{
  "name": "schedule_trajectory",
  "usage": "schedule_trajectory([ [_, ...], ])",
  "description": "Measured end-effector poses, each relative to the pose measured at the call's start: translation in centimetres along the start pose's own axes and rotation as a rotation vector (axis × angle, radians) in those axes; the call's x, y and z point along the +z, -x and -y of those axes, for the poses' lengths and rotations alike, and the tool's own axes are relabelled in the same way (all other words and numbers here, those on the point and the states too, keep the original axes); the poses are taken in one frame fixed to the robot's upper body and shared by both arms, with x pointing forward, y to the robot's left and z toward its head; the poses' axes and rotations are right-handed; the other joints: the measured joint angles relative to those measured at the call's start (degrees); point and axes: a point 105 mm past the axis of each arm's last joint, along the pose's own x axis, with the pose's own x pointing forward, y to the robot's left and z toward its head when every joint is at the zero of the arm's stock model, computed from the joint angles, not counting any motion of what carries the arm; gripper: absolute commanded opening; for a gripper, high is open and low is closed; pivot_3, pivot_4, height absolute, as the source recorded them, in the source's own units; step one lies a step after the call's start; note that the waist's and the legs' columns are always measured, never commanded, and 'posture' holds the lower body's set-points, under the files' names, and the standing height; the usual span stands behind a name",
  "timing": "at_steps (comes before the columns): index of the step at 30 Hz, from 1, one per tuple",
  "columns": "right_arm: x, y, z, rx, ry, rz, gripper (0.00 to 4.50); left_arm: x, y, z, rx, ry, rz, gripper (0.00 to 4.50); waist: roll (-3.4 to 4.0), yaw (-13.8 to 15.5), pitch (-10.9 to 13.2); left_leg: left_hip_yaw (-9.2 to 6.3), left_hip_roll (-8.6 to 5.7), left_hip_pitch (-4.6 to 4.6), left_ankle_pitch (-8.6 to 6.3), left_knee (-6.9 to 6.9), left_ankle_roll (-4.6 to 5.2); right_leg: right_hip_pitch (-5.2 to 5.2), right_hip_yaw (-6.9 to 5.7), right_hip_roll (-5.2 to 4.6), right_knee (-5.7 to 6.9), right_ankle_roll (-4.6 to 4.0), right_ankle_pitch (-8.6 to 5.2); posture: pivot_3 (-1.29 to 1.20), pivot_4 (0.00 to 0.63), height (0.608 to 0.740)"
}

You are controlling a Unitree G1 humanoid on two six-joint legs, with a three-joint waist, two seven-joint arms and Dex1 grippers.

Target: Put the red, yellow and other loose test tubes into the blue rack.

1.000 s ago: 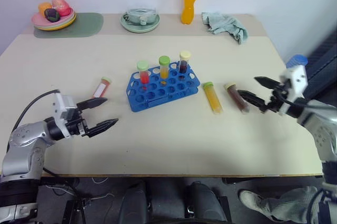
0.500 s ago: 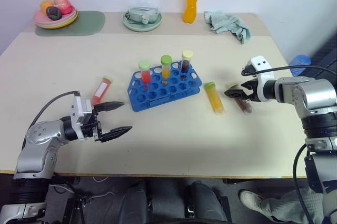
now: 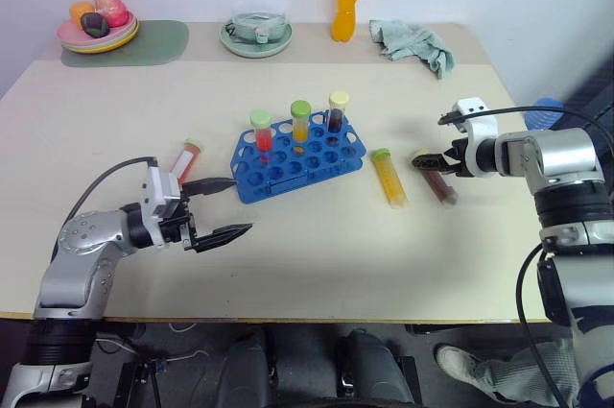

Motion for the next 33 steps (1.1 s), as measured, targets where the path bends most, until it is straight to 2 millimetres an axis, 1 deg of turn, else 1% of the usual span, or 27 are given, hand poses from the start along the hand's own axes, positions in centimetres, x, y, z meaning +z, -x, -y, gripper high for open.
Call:
schedule_trajectory([
  [2, -0.2, -0.1, 0.3, -0.013, -0.001, -0.022, 4.45, -0.3, -0.4, 0.1, 0.003, 0.013, 0.005, 4.5, 0.0, 0.0, 0.0, 0.0, 0.0, 0.0, 0.0, 0.0, 0.0, 0.0, 0.0, 0.0, -0.01, 0.0, 0.0, 0.0, 0.15, 0.74],
  [6, -1.4, -0.6, 0.8, -0.019, 0.017, -0.091, 4.45, -0.8, -0.9, 0.5, -0.005, 0.028, 0.005, 4.5, 0.0, 0.0, 0.0, 0.0, 0.0, 0.0, 0.0, 0.0, 0.0, 0.0, 0.0, 0.0, -0.01, 0.0, 0.0, 0.0, 0.15, 0.74],
  [8, -1.5, -0.5, 1.1, -0.018, 0.03, -0.102, 4.45, -0.8, -1.1, 0.6, 0.001, 0.028, 0.01, 4.5, 0.0, -0.1, 0.0, 0.0, 0.0, 0.02, 0.0, 0.0, 0.0, 0.01, 0.01, 0.0, 0.0, 0.0, 0.0, 0.0, 0.15, 0.74],
  [9, -1.6, -0.5, 1.2, -0.019, 0.038, -0.108, 3.93, -0.9, -1.1, 0.7, 0.003, 0.031, 0.011, 4.5, 0.0, -0.1, 0.0, 0.0, 0.0, 0.02, 0.0, 0.0, 0.0, 0.02, 0.01, 0.0, 0.0, 0.0, 0.0, 0.0, 0.15, 0.74],
  [11, -1.7, -0.5, 1.6, -0.034, 0.053, -0.115, 3.19, -1.1, -1.0, 0.8, 0.004, 0.034, 0.01, 4.5, 0.0, 0.0, 0.0, 0.0, 0.0, 0.02, 0.0, 0.0, 0.0, 0.02, 0.01, 0.0, 0.0, 0.0, 0.0, 0.0, 0.15, 0.74],
  [13, -1.7, -0.5, 2.1, -0.053, 0.062, -0.117, 2.08, -1.1, -1.1, 0.8, 0.005, 0.03, 0.013, 4.5, 0.0, 0.0, 0.0, 0.0, 0.0, 0.02, 0.0, 0.0, 0.0, 0.02, 0.01, 0.0, -0.01, 0.0, 0.0, 0.0, 0.15, 0.74],
  [14, -1.7, -0.6, 2.1, -0.052, 0.064, -0.117, 1.59, -1.1, -1.1, 0.8, 0.005, 0.027, 0.014, 4.5, 0.0, 0.0, 0.0, 0.0, 0.0, 0.02, 0.0, 0.0, 0.0, 0.02, 0.0, 0.0, -0.01, 0.0, 0.0, 0.0, 0.15, 0.74],
  [15, -1.6, -0.7, 1.9, -0.043, 0.068, -0.114, 1.0, -1.1, -1.1, 0.8, 0.005, 0.026, 0.013, 4.5, 0.0, 0.0, 0.0, 0.0, 0.0, 0.02, 0.0, 0.0, 0.0, 0.02, 0.01, 0.0, 0.0, 0.0, 0.0, 0.0, 0.15, 0.74],
  [16, -1.5, -0.7, 1.8, -0.039, 0.072, -0.112, 0.8, -1.1, -1.1, 0.8, 0.005, 0.026, 0.013, 4.5, 0.0, -0.1, 0.0, 0.0, 0.0, 0.03, 0.0, 0.0, 0.0, 0.02, 0.01, 0.0, 0.0, 0.0, 0.0, 0.0, 0.15, 0.74],
  [21, -1.3, -0.7, 1.6, -0.028, 0.097, -0.111, 0.78, -1.2, -1.1, 0.6, 0.005, 0.025, 0.009, 4.5, 0.0, -0.2, 0.0, 0.0, 0.01, 0.03, 0.0, 0.0, -0.01, 0.02, 0.01, 0.0, 0.0, 0.0, 0.0, 0.0, 0.15, 0.74],
  [25, -1.3, -0.7, 0.3, 0.026, 0.168, -0.101, 0.78, -1.2, -1.2, 0.4, 0.003, 0.018, 0.004, 4.5, 0.02, -0.1, 0.0, 0.01, 0.01, 0.02, 0.0, -0.01, -0.01, -0.01, 0.01, 0.0, 0.0, 0.0, 0.0, 0.0, 0.15, 0.74],
  [27, -1.4, -0.1, -0.3, 0.045, 0.243, -0.082, 0.78, -1.2, -1.3, 0.3, 0.003, 0.017, 0.003, 4.5, 0.04, 0.1, 0.0, 0.0, 0.0, -0.03, 0.0, -0.01, 0.0, -0.03, 0.01, -0.01, -0.01, 0.0, 0.0, 0.0, 0.15, 0.74],
  [29, -1.1, 0.4, -0.6, 0.05, 0.283, -0.062, 0.78, -1.2, -1.3, 0.2, 0.003, 0.017, 0.001, 4.5, 0.04, 0.2, 0.0, 0.01, -0.01, -0.03, 0.0, 0.0, 0.0, -0.03, 0.01, -0.02, -0.01, 0.01, 0.0, 0.0, 0.15, 0.74],
  [31, -0.3, 1.1, -1.3, 0.072, 0.304, -0.003, 0.78, -1.1, -1.3, 0.1, -0.001, 0.013, 0.002, 4.5, 0.05, 0.2, 0.0, -0.01, -0.01, -0.02, 0.0, 0.0, 0.0, -0.03, 0.0, -0.02, -0.01, 0.0, 0.0, 0.0, 0.15, 0.74],
  [33, 0.8, 2.2, -2.5, 0.119, 0.311, 0.102, 0.78, -0.9, -1.4, -0.2, -0.004, 0.007, 0.002, 4.5, 0.05, 0.1, 0.0, -0.02, 0.0, -0.02, 0.0, -0.02, 0.0, -0.03, 0.0, 0.0, -0.01, 0.0, 0.0, 0.0, 0.15, 0.74],
])
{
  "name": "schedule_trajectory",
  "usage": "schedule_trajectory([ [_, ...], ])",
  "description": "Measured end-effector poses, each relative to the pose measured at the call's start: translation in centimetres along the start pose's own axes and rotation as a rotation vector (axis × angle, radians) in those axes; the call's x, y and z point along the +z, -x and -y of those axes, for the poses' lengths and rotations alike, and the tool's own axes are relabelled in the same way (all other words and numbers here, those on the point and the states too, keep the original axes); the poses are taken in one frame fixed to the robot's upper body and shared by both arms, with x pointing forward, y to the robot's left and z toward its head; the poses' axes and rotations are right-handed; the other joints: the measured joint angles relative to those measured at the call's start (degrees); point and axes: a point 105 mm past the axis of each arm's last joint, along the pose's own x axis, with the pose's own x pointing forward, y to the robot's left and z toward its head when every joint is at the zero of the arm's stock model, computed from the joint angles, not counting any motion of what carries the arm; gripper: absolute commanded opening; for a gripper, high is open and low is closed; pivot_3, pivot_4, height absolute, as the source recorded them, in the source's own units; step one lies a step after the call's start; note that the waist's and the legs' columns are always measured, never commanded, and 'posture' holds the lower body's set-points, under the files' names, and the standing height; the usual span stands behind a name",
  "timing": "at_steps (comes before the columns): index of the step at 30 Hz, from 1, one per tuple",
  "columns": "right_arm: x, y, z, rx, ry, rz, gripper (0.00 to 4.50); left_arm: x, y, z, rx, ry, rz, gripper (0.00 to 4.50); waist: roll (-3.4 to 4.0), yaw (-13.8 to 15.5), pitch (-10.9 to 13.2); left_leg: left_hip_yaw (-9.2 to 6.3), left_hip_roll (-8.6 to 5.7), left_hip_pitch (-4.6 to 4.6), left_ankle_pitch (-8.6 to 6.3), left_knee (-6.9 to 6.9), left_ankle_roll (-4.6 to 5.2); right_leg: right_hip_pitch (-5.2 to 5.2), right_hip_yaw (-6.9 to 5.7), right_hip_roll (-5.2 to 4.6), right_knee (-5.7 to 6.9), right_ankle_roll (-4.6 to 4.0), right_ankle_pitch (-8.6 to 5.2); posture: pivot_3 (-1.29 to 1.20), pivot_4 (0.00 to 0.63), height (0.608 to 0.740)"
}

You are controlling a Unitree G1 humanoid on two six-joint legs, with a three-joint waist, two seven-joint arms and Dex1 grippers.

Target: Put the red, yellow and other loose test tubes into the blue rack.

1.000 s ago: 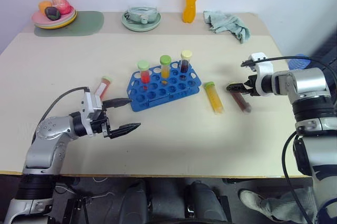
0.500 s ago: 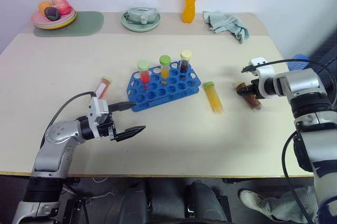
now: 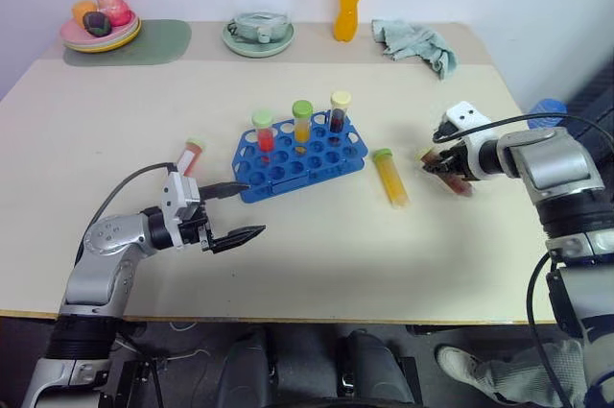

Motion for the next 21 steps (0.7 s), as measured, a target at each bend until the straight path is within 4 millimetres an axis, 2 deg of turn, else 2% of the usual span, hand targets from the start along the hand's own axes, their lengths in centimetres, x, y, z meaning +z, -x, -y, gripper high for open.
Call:
schedule_trajectory([
  [2, 2.0, 1.0, -1.1, 0.049, 0.005, 0.14, 0.78, 0.1, 0.1, -0.2, 0.0, -0.006, -0.005, 4.5, 0.0, -0.1, 0.0, 0.0, 0.0, 0.01, 0.0, -0.01, 0.0, 0.0, 0.0, 0.0, 0.0, 0.0, 0.0, 0.0, 0.15, 0.74],
  [5, 5.5, 2.3, -4.2, 0.161, 0.031, 0.437, 0.78, 0.3, 0.1, -0.5, 0.002, -0.012, -0.007, 4.5, -0.01, -0.1, 0.0, -0.03, 0.03, 0.04, 0.01, -0.01, -0.02, 0.05, -0.01, 0.05, 0.0, 0.0, 0.0, 0.0, 0.15, 0.74],
  [7, 6.6, 2.3, -6.3, 0.207, 0.043, 0.605, 0.78, 0.3, 0.1, -0.7, 0.008, -0.01, -0.007, 4.5, -0.05, 0.0, 0.0, -0.03, 0.02, 0.04, 0.01, -0.01, -0.01, 0.08, -0.01, 0.05, -0.03, 0.0, 0.0, 0.0, 0.15, 0.74],
  [10, 5.9, 0.9, -8.1, 0.246, 0.002, 0.71, 0.78, 0.2, 0.3, -0.9, 0.025, -0.002, -0.01, 4.5, -0.04, 0.1, 0.0, -0.01, 0.0, 0.03, 0.0, 0.01, 0.0, 0.08, -0.01, 0.02, -0.04, 0.01, 0.0, 0.0, 0.15, 0.74],
  [14, 7.7, -0.4, -11.2, 0.315, -0.168, 1.048, 0.78, 0.3, 0.5, -1.4, 0.067, 0.004, -0.004, 4.5, -0.01, -0.4, 0.0, -0.04, 0.05, 0.06, 0.05, -0.01, -0.09, 0.05, 0.0, 0.1, 0.07, 0.0, 0.0, 0.0, 0.15, 0.74],
  [21, 7.6, -3.7, -11.5, 0.22, -0.272, 1.127, 0.78, 0.7, 0.3, -1.7, 0.095, -0.003, 0.007, 4.5, 0.0, -0.2, 0.0, -0.05, 0.02, 0.06, 0.04, 0.01, -0.06, 0.08, 0.0, 0.06, 0.04, 0.0, 0.0, 0.0, 0.15, 0.74],
])
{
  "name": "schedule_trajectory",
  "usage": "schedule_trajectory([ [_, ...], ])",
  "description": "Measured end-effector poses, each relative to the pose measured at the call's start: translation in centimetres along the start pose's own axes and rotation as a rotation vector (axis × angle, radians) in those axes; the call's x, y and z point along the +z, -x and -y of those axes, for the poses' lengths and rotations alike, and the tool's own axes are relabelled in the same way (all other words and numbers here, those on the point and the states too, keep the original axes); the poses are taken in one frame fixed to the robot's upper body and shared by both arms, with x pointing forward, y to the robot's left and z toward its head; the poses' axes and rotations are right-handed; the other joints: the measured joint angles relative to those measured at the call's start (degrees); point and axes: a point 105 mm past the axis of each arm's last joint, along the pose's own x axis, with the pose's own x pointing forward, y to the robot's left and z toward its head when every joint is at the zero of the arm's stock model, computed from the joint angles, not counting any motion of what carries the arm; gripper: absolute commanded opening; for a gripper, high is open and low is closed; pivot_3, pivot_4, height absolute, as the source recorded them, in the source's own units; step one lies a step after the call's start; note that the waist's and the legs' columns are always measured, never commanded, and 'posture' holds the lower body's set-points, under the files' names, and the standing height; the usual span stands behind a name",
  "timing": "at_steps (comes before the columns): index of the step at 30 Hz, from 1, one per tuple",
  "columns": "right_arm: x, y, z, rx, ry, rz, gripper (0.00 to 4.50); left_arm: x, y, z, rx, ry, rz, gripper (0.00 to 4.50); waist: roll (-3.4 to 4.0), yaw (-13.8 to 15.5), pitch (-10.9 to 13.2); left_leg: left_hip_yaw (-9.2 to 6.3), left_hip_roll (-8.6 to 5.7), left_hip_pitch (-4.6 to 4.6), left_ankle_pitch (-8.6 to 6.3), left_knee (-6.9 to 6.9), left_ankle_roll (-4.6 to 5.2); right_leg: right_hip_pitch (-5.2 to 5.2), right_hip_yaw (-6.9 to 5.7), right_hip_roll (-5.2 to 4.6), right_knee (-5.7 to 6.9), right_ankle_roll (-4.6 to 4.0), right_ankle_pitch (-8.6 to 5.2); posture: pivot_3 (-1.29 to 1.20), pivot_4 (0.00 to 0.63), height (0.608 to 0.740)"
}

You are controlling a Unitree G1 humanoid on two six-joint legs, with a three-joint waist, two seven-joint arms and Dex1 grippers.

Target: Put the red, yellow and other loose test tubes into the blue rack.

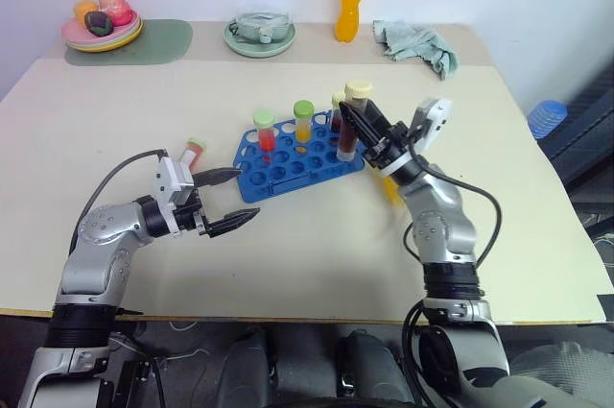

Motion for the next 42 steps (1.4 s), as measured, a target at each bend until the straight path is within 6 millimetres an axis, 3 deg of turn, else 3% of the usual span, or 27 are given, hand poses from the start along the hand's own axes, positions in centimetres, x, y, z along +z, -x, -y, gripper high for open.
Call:
schedule_trajectory([
  [5, -1.6, -0.5, 0.9, -0.042, 0.013, 0.008, 0.78, 0.6, -0.2, 0.1, 0.009, -0.021, 0.008, 4.5, 0.01, -0.3, 0.0, 0.0, 0.02, 0.02, 0.01, -0.02, -0.02, 0.0, 0.0, 0.02, 0.02, 0.0, 0.0, 0.0, 0.15, 0.74],
  [15, -2.4, -0.6, 2.6, -0.092, 0.027, 0.035, 0.78, 1.1, 0.5, 0.4, 0.042, -0.021, 0.003, 4.5, 0.01, -0.4, 0.0, -0.01, 0.02, 0.02, 0.02, -0.01, -0.03, 0.01, 0.01, 0.01, 0.03, 0.0, 0.0, 0.0, 0.15, 0.74],
  [42, -3.1, -0.5, 2.5, -0.05, 0.077, 0.026, 0.78, 0.9, 0.7, 0.4, 0.032, -0.023, 0.006, 4.5, 0.03, -1.5, 0.0, -0.07, 0.03, 0.06, 0.05, -0.02, -0.09, 0.02, 0.0, 0.01, 0.1, 0.0, 0.0, 0.0, 0.15, 0.74],
])
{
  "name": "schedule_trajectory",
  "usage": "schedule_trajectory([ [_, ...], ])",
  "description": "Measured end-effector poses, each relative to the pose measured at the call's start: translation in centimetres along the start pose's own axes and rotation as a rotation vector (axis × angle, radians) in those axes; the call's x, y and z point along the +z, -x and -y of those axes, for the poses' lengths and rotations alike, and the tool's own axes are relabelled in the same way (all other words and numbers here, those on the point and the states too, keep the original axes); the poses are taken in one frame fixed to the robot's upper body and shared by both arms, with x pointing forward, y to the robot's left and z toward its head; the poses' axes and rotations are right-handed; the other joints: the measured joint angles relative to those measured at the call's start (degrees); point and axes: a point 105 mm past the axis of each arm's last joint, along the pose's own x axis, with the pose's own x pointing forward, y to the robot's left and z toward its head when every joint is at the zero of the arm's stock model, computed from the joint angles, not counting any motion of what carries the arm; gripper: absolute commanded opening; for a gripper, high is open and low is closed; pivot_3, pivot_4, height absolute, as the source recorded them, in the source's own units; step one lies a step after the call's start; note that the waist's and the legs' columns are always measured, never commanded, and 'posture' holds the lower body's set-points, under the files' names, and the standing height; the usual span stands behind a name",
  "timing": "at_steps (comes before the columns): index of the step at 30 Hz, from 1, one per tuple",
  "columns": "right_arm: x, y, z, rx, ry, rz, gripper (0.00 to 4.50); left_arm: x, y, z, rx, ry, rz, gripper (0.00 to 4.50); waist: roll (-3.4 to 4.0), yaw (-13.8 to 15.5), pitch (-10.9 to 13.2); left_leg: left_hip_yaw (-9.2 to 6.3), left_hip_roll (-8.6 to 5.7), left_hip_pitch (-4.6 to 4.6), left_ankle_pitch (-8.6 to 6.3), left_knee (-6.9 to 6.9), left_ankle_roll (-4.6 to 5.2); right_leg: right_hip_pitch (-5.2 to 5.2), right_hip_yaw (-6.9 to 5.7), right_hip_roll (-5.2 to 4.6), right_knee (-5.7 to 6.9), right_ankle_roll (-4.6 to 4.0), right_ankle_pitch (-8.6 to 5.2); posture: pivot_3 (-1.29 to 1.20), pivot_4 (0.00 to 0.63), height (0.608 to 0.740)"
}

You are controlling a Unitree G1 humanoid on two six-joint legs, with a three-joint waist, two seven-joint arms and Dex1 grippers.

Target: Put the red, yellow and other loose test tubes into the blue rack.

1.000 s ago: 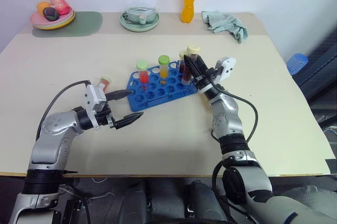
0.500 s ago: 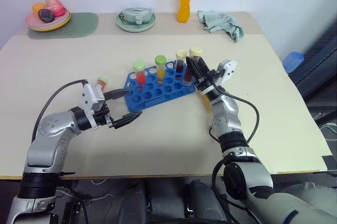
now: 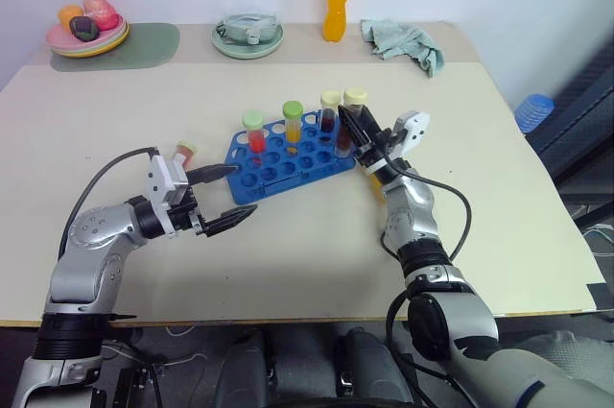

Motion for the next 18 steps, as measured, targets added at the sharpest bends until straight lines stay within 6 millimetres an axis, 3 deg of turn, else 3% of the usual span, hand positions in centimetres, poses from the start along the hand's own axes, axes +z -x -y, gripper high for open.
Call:
schedule_trajectory([
  [18, -0.54, -0.22, 0.42, -0.004, 0.028, -0.022, 0.78, -0.64, 0.43, 0.35, 0.019, 0.015, -0.011, 4.5, 0.0, 0.0, 0.0, 0.0, 0.0, 0.03, 0.01, 0.01, -0.01, 0.04, 0.0, -0.01, 0.01, 0.0, 0.0, 0.0, 0.15, 0.74],
])
